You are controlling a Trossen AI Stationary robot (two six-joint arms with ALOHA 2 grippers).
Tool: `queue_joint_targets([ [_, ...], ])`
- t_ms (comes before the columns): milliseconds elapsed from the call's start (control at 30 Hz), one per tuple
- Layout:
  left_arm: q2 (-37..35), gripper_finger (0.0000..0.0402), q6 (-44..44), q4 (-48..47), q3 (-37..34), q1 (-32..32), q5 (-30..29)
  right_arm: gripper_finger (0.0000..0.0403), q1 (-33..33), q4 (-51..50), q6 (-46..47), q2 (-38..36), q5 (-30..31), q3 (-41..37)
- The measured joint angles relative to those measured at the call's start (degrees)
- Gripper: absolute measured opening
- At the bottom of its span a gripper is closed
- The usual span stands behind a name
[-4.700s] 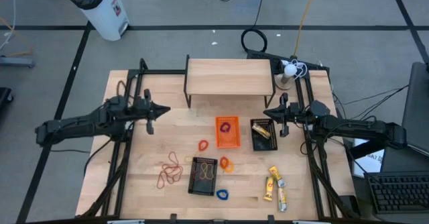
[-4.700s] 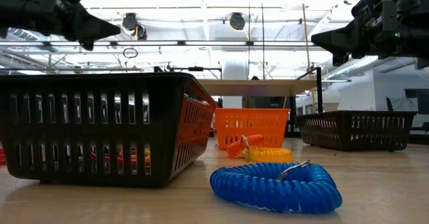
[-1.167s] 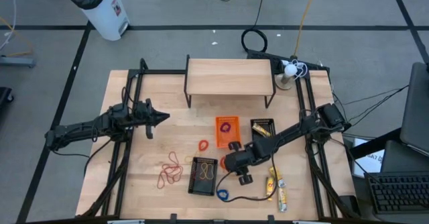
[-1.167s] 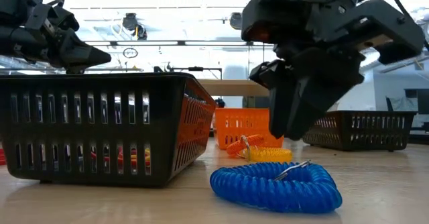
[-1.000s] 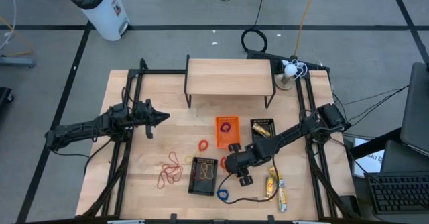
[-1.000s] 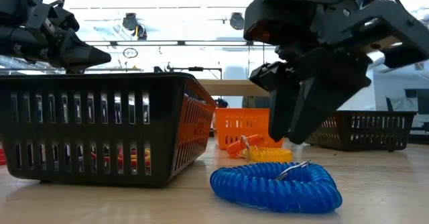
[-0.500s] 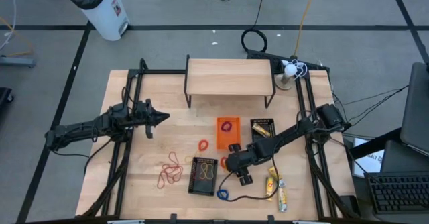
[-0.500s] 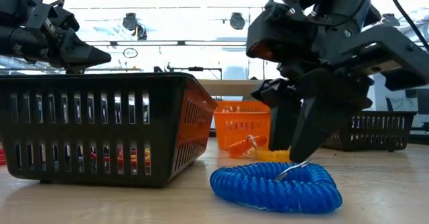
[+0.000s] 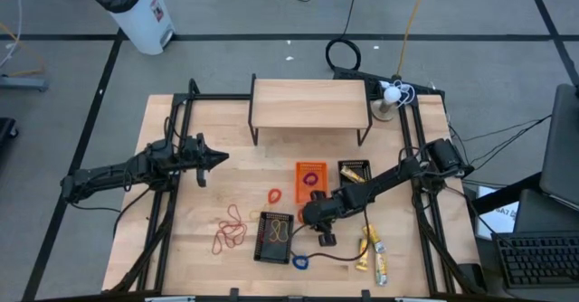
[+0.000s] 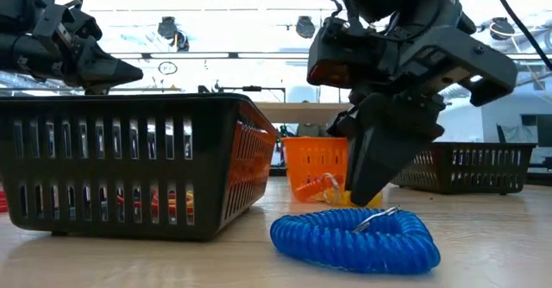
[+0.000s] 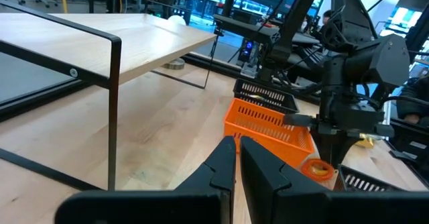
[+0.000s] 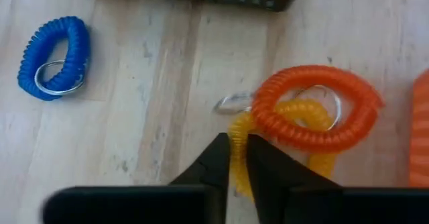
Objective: Pick & Place Office Desk Supplies
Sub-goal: Put the yellow spring keychain into the orange bin
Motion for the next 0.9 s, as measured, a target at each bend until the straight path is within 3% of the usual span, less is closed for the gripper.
queue_joint_targets([
  [67,0.0,0.0021,0.0,0.0,0.0,0.0,0.0,0.0013,0.1,-0.7,0.2,-1.0,-0.8,0.0],
  [300,0.0,0.0021,0.0,0.0,0.0,0.0,0.0,0.0025,0.1,-1.5,5.7,-7.3,-3.3,-0.1],
  [533,0.0,0.0021,0.0,0.0,0.0,0.0,0.0,0.0009,0.2,-1.1,9.0,-15.4,-9.5,0.0],
  [900,0.0,0.0021,0.1,0.1,0.0,0.0,0.0,0.0003,-4.2,3.9,-1.0,-33.4,-2.4,-0.8],
])
